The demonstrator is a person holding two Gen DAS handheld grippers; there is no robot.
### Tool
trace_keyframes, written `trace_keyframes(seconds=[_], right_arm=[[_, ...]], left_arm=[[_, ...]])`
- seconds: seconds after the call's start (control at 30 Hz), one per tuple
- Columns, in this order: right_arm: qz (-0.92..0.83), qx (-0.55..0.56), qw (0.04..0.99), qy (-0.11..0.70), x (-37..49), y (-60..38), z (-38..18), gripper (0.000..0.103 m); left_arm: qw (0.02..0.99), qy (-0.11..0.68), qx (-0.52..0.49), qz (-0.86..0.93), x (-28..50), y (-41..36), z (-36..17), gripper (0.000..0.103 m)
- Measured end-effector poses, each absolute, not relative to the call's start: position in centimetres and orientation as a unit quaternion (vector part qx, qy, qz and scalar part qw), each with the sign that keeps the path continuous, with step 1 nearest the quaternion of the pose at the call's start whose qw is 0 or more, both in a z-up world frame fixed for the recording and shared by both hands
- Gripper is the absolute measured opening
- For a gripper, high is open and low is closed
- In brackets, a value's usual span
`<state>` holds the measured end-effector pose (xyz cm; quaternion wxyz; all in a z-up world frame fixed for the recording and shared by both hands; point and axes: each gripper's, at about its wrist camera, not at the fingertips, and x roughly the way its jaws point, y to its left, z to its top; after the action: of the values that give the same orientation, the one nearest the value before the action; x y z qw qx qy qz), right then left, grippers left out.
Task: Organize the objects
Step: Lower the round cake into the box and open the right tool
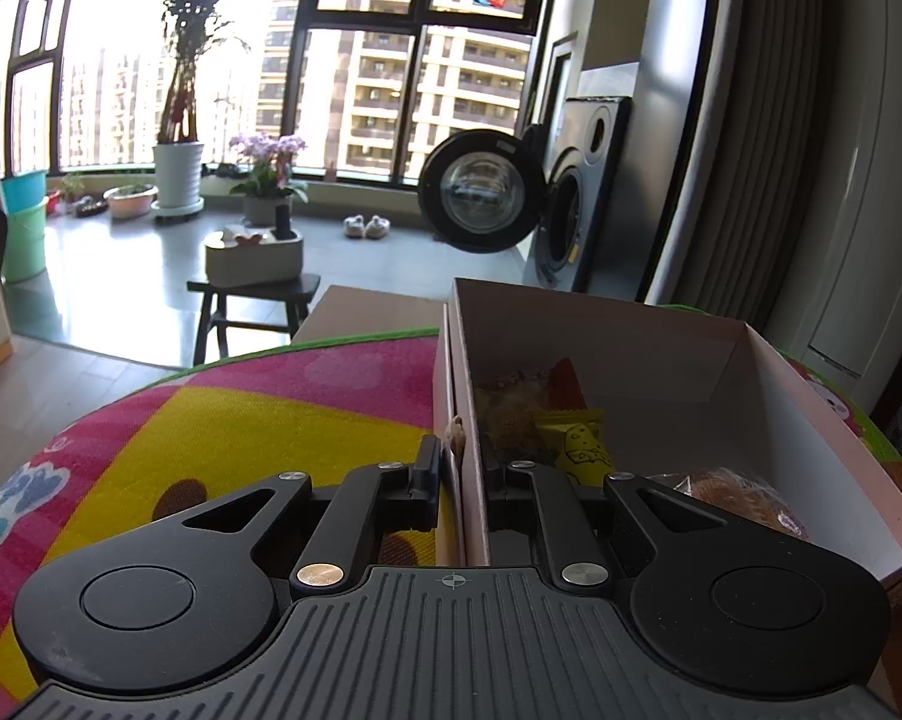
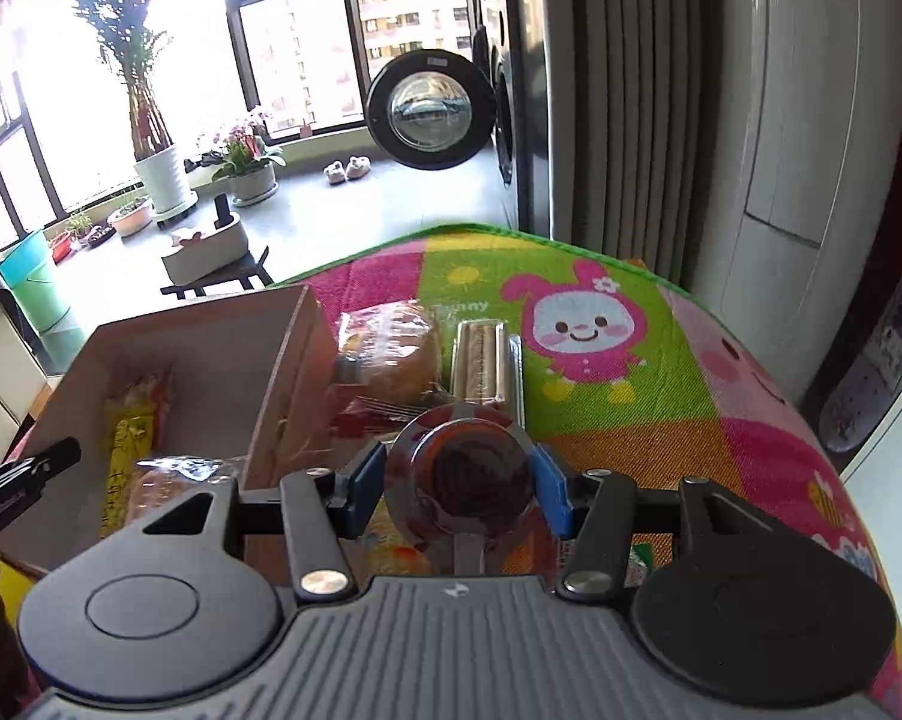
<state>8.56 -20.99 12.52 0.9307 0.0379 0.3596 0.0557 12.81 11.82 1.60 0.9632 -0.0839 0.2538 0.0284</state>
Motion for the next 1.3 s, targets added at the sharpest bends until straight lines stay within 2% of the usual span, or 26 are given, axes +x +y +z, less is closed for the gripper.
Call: trace_keyframes(seconds=[0.23,0.43,0.6,0.77,0.9,1.07,1.3], right_arm=[[0.076,0.009,0.943,0.325,2.5,-20.5,17.4,0.053],[0.093,-0.02,0.929,0.358,-2.1,-19.3,18.9,0.053],[0.116,0.003,0.909,0.401,-3.3,-18.1,19.5,0.053],[0.142,0.043,0.907,0.393,0.5,-15.3,22.1,0.053],[0.148,0.033,0.915,0.374,6.3,-11.1,22.8,0.053],[0.118,-0.065,0.921,0.366,12.9,-4.9,19.9,0.053],[0.116,-0.108,0.914,0.374,16.8,-0.6,16.2,0.053]], left_arm=[[0.963,0.255,-0.085,0.028,12.8,11.7,1.6,0.013],[0.963,0.255,-0.086,0.027,12.9,11.7,1.5,0.014],[0.962,0.256,-0.089,0.027,13.0,11.8,1.5,0.014],[0.962,0.257,-0.091,0.026,13.0,11.9,1.5,0.014],[0.961,0.258,-0.095,0.024,12.9,12.0,1.4,0.014],[0.961,0.259,-0.098,0.023,12.9,12.2,1.4,0.014],[0.96,0.26,-0.099,0.023,12.7,12.3,1.4,0.014]])
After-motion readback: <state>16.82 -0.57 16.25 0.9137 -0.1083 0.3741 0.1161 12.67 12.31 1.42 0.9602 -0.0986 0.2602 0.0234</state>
